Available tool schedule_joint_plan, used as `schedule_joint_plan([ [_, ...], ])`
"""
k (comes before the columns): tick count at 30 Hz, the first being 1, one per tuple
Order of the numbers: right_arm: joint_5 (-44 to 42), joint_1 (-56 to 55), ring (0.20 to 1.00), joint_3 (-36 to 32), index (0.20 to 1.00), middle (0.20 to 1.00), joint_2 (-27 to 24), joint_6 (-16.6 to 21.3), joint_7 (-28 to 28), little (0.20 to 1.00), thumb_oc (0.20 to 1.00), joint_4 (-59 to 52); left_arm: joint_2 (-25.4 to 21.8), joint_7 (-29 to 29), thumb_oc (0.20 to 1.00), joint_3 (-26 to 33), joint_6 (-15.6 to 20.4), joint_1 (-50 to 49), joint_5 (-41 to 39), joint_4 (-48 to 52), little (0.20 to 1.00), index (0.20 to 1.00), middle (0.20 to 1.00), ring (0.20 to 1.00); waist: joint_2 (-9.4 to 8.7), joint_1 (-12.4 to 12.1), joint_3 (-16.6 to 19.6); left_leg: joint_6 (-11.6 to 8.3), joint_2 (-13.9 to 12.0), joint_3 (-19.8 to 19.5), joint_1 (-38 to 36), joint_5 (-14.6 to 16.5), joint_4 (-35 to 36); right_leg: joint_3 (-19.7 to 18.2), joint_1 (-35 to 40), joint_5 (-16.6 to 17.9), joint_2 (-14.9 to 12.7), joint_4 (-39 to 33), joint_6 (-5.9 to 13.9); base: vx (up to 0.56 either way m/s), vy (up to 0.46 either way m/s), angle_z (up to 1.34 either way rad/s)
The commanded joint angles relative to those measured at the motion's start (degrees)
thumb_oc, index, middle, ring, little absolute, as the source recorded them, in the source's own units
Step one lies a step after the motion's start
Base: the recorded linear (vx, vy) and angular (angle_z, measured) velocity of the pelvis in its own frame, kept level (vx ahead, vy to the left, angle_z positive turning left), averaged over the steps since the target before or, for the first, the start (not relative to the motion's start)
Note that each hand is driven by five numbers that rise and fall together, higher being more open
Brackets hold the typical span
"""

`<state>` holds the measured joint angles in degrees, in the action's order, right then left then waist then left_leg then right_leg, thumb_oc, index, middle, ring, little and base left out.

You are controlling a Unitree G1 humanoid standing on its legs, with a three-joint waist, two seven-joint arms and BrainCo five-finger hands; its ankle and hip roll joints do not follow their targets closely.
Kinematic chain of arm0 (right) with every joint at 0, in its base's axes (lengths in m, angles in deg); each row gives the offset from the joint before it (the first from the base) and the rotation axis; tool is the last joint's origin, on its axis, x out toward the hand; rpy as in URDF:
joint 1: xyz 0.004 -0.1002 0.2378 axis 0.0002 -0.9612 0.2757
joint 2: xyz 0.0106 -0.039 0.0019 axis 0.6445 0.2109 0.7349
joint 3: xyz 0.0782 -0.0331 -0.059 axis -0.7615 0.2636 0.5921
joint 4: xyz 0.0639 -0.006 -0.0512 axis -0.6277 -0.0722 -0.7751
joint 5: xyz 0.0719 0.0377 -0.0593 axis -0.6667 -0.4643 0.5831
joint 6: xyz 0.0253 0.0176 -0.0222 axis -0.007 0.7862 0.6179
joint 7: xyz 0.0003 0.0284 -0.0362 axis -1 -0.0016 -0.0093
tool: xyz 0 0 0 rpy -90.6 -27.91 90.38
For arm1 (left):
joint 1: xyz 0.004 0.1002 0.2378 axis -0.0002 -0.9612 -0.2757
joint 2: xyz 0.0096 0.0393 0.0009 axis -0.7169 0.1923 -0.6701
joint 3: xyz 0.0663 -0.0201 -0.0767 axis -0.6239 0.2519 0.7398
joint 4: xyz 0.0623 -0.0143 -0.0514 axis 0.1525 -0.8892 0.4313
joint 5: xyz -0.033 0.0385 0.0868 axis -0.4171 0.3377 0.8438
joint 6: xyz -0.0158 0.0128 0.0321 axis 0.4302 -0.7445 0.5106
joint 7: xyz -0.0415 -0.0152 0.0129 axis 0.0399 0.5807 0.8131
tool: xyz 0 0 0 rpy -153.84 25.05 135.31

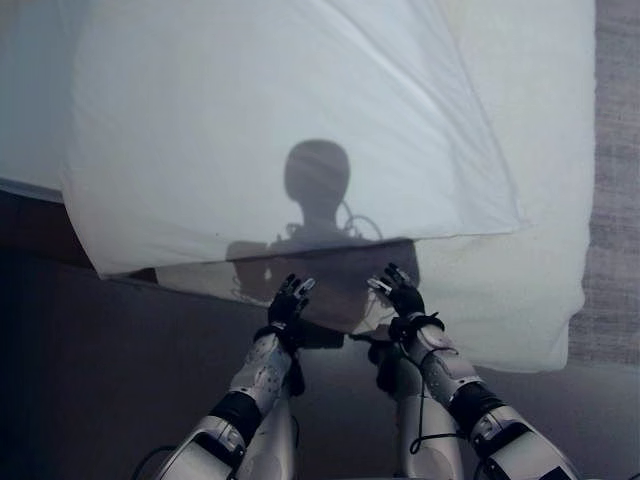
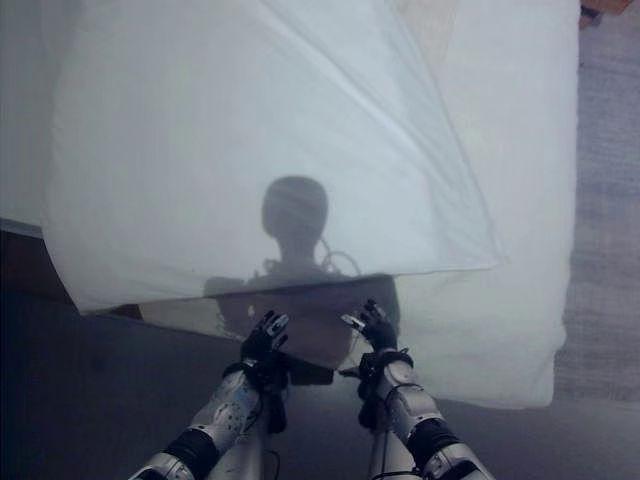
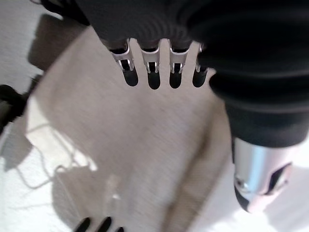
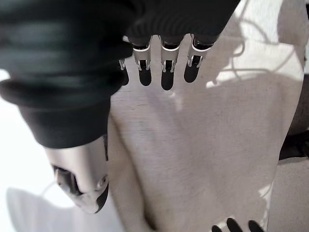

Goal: Make the bed

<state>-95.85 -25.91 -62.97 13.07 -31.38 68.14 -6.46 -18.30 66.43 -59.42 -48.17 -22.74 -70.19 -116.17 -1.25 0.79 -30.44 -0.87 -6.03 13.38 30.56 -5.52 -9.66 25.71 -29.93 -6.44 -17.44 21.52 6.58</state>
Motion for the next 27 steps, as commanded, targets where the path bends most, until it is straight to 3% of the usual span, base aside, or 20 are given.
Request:
schedule_joint_plan([
  [1,-4.0,-1.9,1.0,-0.2,1.0,1.0,2.3,4.7,-5.0,1.0,1.0,-5.9,0.8,-3.7,1.0,-1.5,2.6,0.6,-2.8,4.6,1.0,1.0,1.0,1.0,0.22,0.7,0.6,-4.53,-2.7,-0.6,3.1,4.1,-6.0,0.2,-2.3,11.9,-1.8,-8.4,3.55,-0.02,-0.001,0.07],
  [8,-9.1,-1.9,1.0,1.5,1.0,1.0,4.6,7.1,-4.9,1.0,1.0,-7.9,0.4,-5.8,1.0,-2.5,3.9,2.4,-4.3,8.0,1.0,1.0,1.0,1.0,0.32,0.4,0.6,-4.37,-2.0,-0.7,6.8,3.7,-5.5,1.4,-5.7,12.3,-2.8,-7.8,3.62,0.0,-0.009,0.05],
  [16,-23.6,-1.0,1.0,-0.1,1.0,1.0,4.9,13.7,4.5,1.0,1.0,-17.1,-1.5,-5.5,1.0,-2.6,6.5,3.8,-0.1,18.0,1.0,1.0,1.0,1.0,0.91,-0.1,0.6,-4.14,-1.5,-1.2,10.8,4.0,-6.0,2.5,-8.9,12.4,-3.8,-7.0,3.74,0.01,-0.014,0.05],
  [22,-31.8,-0.8,1.0,-1.4,1.0,1.0,4.8,15.3,10.8,1.0,1.0,-22.7,-2.6,-3.3,1.0,-3.7,7.0,4.0,1.1,22.3,1.0,1.0,1.0,1.0,1.11,-0.1,0.6,-3.98,-1.4,-1.3,12.1,4.4,-6.6,2.7,-10.3,12.3,-4.1,-6.4,3.74,0.0,-0.005,0.03],
  [27,-33.1,-1.4,1.0,-1.2,1.0,1.0,3.6,15.4,13.5,1.0,1.0,-27.3,-4.2,-1.9,1.0,-5.0,6.7,3.5,3.3,24.4,1.0,1.0,1.0,1.0,1.09,-0.1,0.6,-3.91,-1.4,-1.3,12.5,4.6,-6.7,2.9,-10.8,12.3,-4.5,-6.2,3.82,0.0,-0.002,0.01],
])
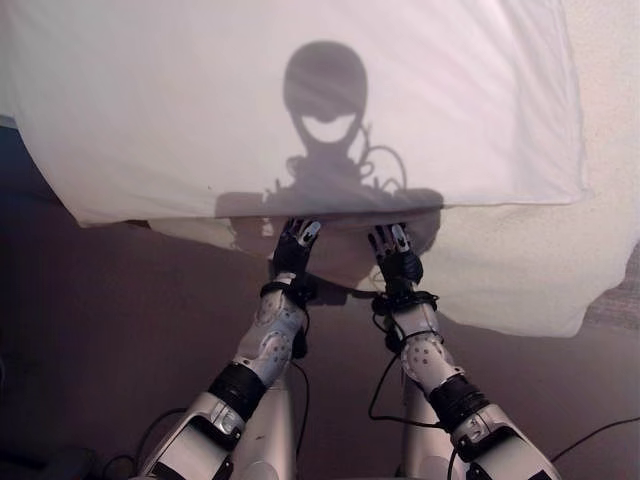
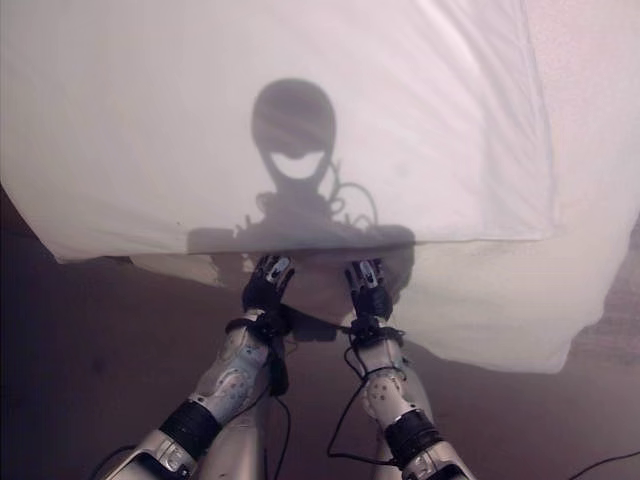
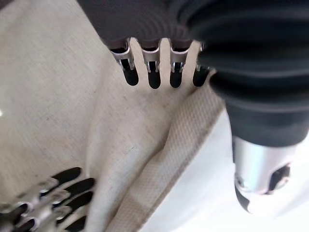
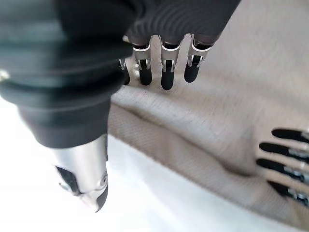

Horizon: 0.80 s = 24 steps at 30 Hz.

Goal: Make the bed

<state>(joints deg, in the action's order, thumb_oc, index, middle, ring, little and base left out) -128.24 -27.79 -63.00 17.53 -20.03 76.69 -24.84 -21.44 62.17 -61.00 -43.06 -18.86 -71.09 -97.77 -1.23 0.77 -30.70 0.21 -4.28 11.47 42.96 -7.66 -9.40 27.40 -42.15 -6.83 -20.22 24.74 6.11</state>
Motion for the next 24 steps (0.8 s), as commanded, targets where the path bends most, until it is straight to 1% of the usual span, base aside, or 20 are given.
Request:
schedule_joint_plan([
  [1,-1.1,0.1,1.0,-0.8,1.0,1.0,-1.2,3.7,5.7,1.0,1.0,-10.5,-1.6,2.9,1.0,-3.6,1.5,-0.6,4.5,6.3,1.0,1.0,1.0,1.0,0.92,0.0,0.9,-4.99,-3.2,0.7,0.0,6.8,-7.0,1.3,1.5,12.7,-1.8,-9.4,4.3,0.0,0.0,0.0],
  [4,-1.5,-0.3,1.0,-0.3,1.0,1.0,-1.4,3.2,6.3,1.0,1.0,-12.0,-1.8,3.1,1.0,-3.7,1.6,-0.8,4.4,6.7,1.0,1.0,1.0,1.0,0.82,0.0,0.9,-4.99,-3.3,0.9,0.0,6.9,-7.1,1.4,1.4,12.7,-1.9,-9.3,4.3,0.0,0.0,0.0],
  [9,-4.4,-3.3,1.0,1.9,1.0,1.0,-2.8,1.4,10.3,1.0,1.0,-18.3,-2.7,4.1,1.0,-3.5,1.3,-1.7,4.1,8.3,1.0,1.0,1.0,1.0,0.19,0.6,0.9,-4.94,-3.6,1.2,0.2,7.2,-7.6,1.7,1.1,12.8,-2.1,-9.0,4.4,0.0,0.0,0.0],
  [10,-4.4,-3.4,1.0,1.9,1.0,1.0,-2.8,1.4,10.3,1.0,1.0,-18.4,-2.7,4.1,1.0,-3.5,1.3,-1.7,4.1,8.3,1.0,1.0,1.0,1.0,0.19,0.7,0.9,-4.93,-3.6,1.2,0.1,7.2,-7.5,1.7,1.1,12.8,-2.1,-9.0,4.4,0.0,0.0,0.0],
  [11,-6.3,-4.7,1.0,2.5,1.0,1.0,-3.4,0.8,11.8,1.0,1.0,-20.5,-3.2,4.2,1.0,-3.1,1.1,-2.2,4.2,8.9,1.0,1.0,1.0,1.0,-0.01,0.9,0.9,-5.0,-3.7,1.6,0.2,7.1,-7.5,2.0,1.2,13.1,-2.3,-9.1,4.5,0.0,0.0,0.0],
  [14,-6.9,-6.0,1.0,3.2,1.0,1.0,-3.9,0.5,12.3,1.0,1.0,-21.5,-3.4,4.2,1.0,-2.6,0.9,-2.7,4.0,8.8,1.0,1.0,1.0,1.0,-0.27,1.1,0.9,-5.11,-3.8,1.8,-0.2,7.0,-7.4,2.2,1.6,13.2,-2.2,-9.3,4.46,0.0,0.0,0.0],
  [19,-8.4,-9.4,1.0,4.4,1.0,1.0,-4.9,-2.0,12.5,1.0,1.0,-20.8,-3.0,4.3,1.0,-1.6,0.7,-3.2,2.9,7.9,1.0,1.0,1.0,1.0,-1.3,1.6,0.9,-5.44,-4.5,2.1,-2.6,6.9,-7.1,2.9,3.8,13.5,-2.0,-10.0,4.56,0.0,0.0,0.0],
  [20,-8.4,-9.5,1.0,4.4,1.0,1.0,-4.9,-2.0,12.5,1.0,1.0,-20.8,-2.9,4.4,1.0,-1.6,0.7,-3.2,2.9,7.9,1.0,1.0,1.0,1.0,-1.3,1.6,0.9,-5.45,-4.5,2.1,-2.7,6.9,-7.0,3.0,3.9,13.5,-2.0,-10.1,4.58,0.0,0.0,0.0],
  [22,-8.9,-11.1,1.0,4.5,1.0,1.0,-5.5,-3.4,12.8,1.0,1.0,-21.0,-2.9,4.5,1.0,-1.3,0.5,-3.4,2.6,7.5,1.0,1.0,1.0,1.0,-1.75,1.8,0.9,-5.5,-4.6,2.0,-4.3,6.8,-6.6,3.0,5.2,13.5,-2.0,-10.2,4.67,0.0,0.0,0.0],
  [24,-9.5,-12.0,1.0,4.5,1.0,1.0,-5.7,-3.7,13.0,1.0,1.0,-21.1,-3.0,4.6,1.0,-1.1,0.4,-3.6,2.5,7.5,1.0,1.0,1.0,1.0,-1.94,1.9,0.9,-5.56,-4.6,2.1,-5.1,6.9,-6.6,3.0,5.8,13.6,-2.0,-10.3,4.73,0.0,0.0,0.0],
])
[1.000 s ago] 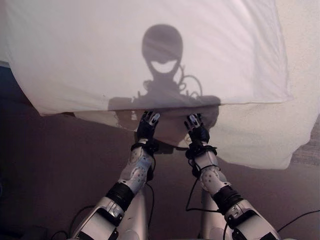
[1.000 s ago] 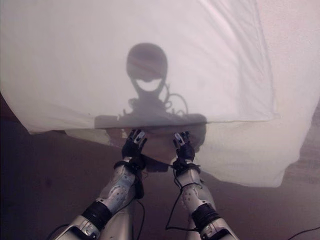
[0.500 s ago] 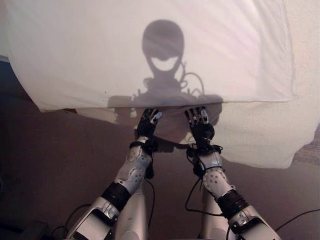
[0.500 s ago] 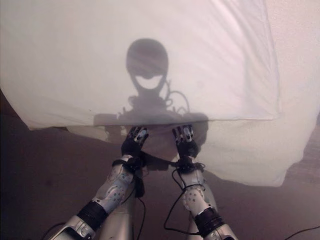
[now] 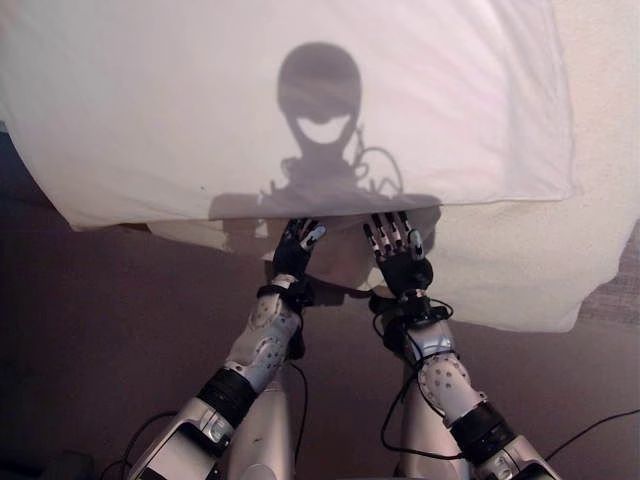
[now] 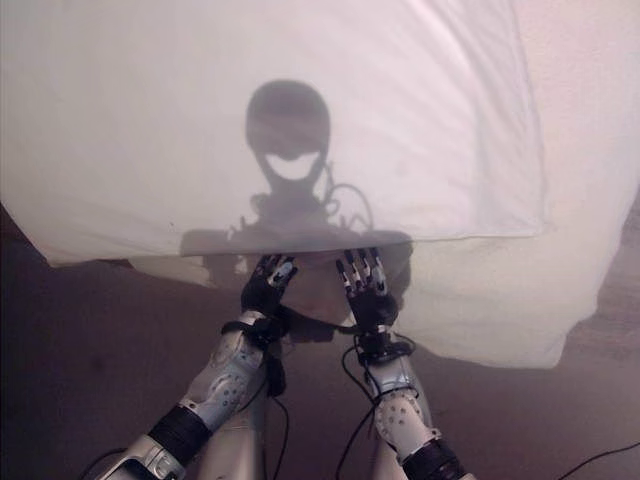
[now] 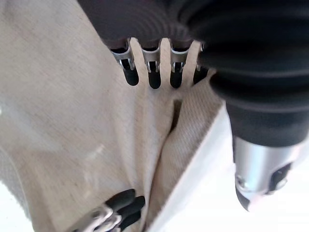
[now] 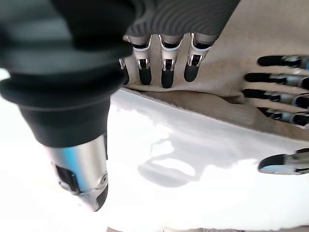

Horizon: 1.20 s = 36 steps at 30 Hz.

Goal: Make the bed

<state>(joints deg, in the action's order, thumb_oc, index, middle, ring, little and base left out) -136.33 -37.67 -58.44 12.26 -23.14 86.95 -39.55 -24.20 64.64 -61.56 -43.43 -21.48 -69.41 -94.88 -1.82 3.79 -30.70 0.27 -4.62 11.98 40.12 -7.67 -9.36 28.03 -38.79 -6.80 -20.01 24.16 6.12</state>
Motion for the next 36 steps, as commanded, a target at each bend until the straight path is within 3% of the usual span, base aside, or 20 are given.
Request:
schedule_joint_plan([
  [1,-1.4,-2.9,1.0,0.2,1.0,1.0,-1.1,-1.6,3.2,1.0,1.0,-6.2,-0.6,2.4,1.0,-0.3,0.8,-0.9,1.0,4.8,1.0,1.0,1.0,1.0,-1.67,-1.1,0.9,-5.74,-4.3,1.6,-3.5,6.9,-6.6,2.3,3.8,13.6,-2.1,-10.1,4.81,0.0,0.0,0.0],
  [7,-0.8,-0.4,1.0,-0.4,1.0,1.0,-0.8,-0.8,2.6,1.0,1.0,-5.8,-0.9,2.8,1.0,0.1,1.5,0.0,0.2,5.7,1.0,1.0,1.0,1.0,-1.72,-1.4,0.9,-5.91,-4.4,1.2,-4.7,6.9,-6.4,2.3,5.1,13.5,-1.8,-10.7,4.82,0.0,0.0,0.0],
  [19,2.8,9.0,1.0,-5.7,1.0,1.0,3.2,6.8,-5.2,1.0,1.0,-0.9,-0.1,1.4,1.0,-2.2,2.0,0.8,0.3,7.5,1.0,1.0,1.0,1.0,-0.2,-2.4,0.9,-5.42,-4.3,1.5,-2.2,7.1,-6.5,2.8,3.1,13.0,-2.0,-10.1,4.49,0.0,-0.004,0.01],
  [31,4.1,11.1,1.0,-7.4,1.0,1.0,3.8,7.7,-9.1,1.0,1.0,5.2,-0.8,0.0,1.0,-2.7,2.2,1.3,0.4,9.3,1.0,1.0,1.0,1.0,0.42,-3.0,0.9,-5.12,-4.3,1.5,-0.3,7.3,-6.6,2.7,1.1,12.9,-1.9,-9.5,4.41,0.0,0.0,0.0],
  [36,3.9,8.7,1.0,-4.9,1.0,1.0,3.3,4.9,-7.0,1.0,1.0,5.6,-0.9,0.0,1.0,-2.6,2.1,1.1,0.7,10.5,1.0,1.0,1.0,1.0,0.21,-2.8,0.9,-4.93,-4.3,1.8,0.3,7.4,-7.1,2.6,0.4,13.0,-1.8,-9.4,4.22,0.0,0.0,0.0],
])
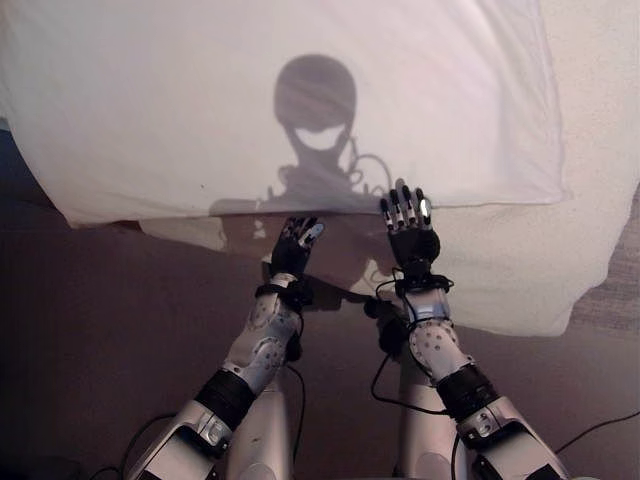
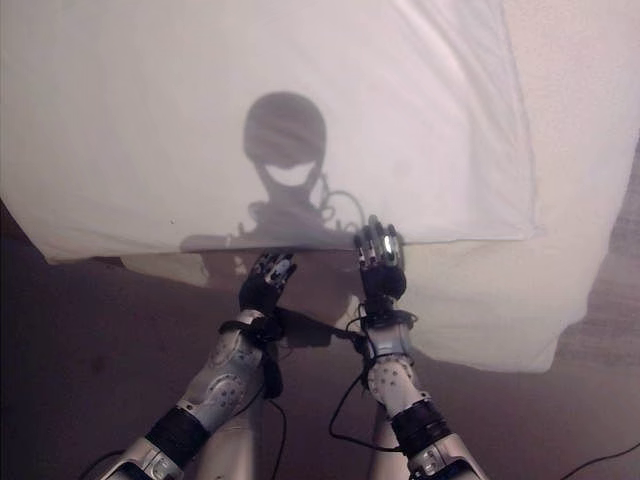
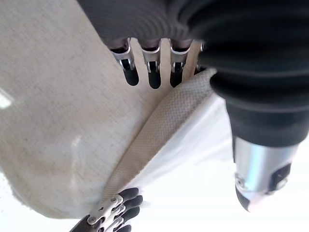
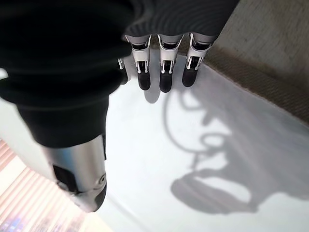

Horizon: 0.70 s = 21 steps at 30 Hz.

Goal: Make the bed

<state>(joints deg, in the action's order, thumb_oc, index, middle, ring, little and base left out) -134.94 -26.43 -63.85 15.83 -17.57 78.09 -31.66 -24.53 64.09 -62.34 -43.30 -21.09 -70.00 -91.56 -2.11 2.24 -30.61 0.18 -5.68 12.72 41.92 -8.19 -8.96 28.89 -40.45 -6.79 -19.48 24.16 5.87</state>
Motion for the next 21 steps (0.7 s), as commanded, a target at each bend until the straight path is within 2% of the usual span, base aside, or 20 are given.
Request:
schedule_joint_plan([
  [1,2.4,-3.5,1.0,1.2,1.0,1.0,-0.6,-1.7,2.8,1.0,1.0,-2.4,-0.6,0.8,1.0,-1.9,2.0,0.7,1.4,7.5,1.0,1.0,1.0,1.0,0.37,-1.1,0.8,-4.83,-3.3,1.0,-1.3,8.0,-7.5,1.7,1.9,13.0,-2.3,-9.3,4.46,0.0,0.0,0.0],
  [4,2.3,-7.4,1.0,4.0,1.0,1.0,-2.9,-5.3,6.9,1.0,1.0,-3.1,-0.9,2.1,1.0,-1.3,2.0,0.3,1.4,8.3,1.0,1.0,1.0,1.0,0.0,-0.7,0.8,-4.79,-3.3,1.2,-1.0,8.0,-7.8,1.6,1.3,13.0,-2.4,-9.0,4.4,0.0,0.0,0.0],
  [13,3.1,-10.2,1.0,8.1,1.0,1.0,-7.1,-11.1,12.3,1.0,1.0,-1.5,-1.3,4.2,1.0,-0.3,1.9,-0.1,1.1,8.7,1.0,1.0,1.0,1.0,-0.57,-0.3,0.8,-4.79,-3.5,1.6,-0.5,8.0,-8.3,1.5,0.8,13.0,-2.7,-8.5,4.43,0.0,0.0,0.0],
  [16,5.5,-9.6,1.0,8.7,1.0,1.0,-8.3,-11.5,11.6,1.0,1.0,-0.2,-1.1,4.1,1.0,-0.4,1.7,-0.1,1.3,8.6,1.0,1.0,1.0,1.0,-0.46,-0.3,0.8,-4.84,-3.5,1.7,-0.4,7.9,-8.2,1.7,0.6,13.2,-2.8,-8.5,4.45,0.0,0.0,0.0],
  [21,5.3,-7.2,1.0,8.0,1.0,1.0,-7.5,-10.6,10.3,1.0,1.0,0.5,-0.8,3.8,1.0,-0.7,1.6,0.6,1.2,7.8,1.0,1.0,1.0,1.0,-0.13,-0.6,0.8,-4.76,-3.5,1.9,-0.4,8.0,-8.3,1.8,0.5,13.3,-3.0,-8.4,4.5,0.0,0.0,0.0],
])
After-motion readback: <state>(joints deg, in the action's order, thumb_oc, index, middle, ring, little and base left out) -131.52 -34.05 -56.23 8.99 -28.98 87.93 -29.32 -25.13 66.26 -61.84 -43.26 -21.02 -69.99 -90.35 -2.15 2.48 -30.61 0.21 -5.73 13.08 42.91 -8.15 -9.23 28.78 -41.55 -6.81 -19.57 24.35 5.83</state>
